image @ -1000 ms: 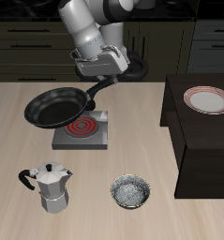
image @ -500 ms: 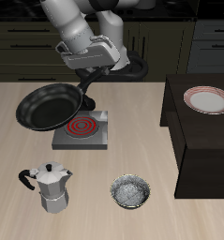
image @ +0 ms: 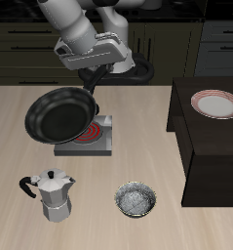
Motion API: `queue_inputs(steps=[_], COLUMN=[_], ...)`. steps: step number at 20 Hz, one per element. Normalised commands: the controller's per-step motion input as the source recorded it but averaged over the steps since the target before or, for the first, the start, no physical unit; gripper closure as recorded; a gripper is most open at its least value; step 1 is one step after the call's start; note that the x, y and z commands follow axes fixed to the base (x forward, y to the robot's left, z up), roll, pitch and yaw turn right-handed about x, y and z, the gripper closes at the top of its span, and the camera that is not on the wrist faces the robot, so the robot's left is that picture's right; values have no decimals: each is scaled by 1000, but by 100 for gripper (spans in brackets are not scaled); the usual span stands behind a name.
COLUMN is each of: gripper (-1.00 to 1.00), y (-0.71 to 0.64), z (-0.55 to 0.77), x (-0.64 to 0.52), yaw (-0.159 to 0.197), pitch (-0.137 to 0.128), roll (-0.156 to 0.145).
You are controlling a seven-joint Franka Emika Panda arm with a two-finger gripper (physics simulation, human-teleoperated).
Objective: Place the frypan on the top layer of the shelf and place the moka pot on the stove
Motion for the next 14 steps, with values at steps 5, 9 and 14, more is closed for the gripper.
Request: queue_inputs(steps=[5,9,14], gripper=[100,100,100], y=[-47,102,78], z=[186,191,15], x=[-107,39,308], yaw=[185,246,180], pitch=[-7,33,48], roll=[1,17,-24])
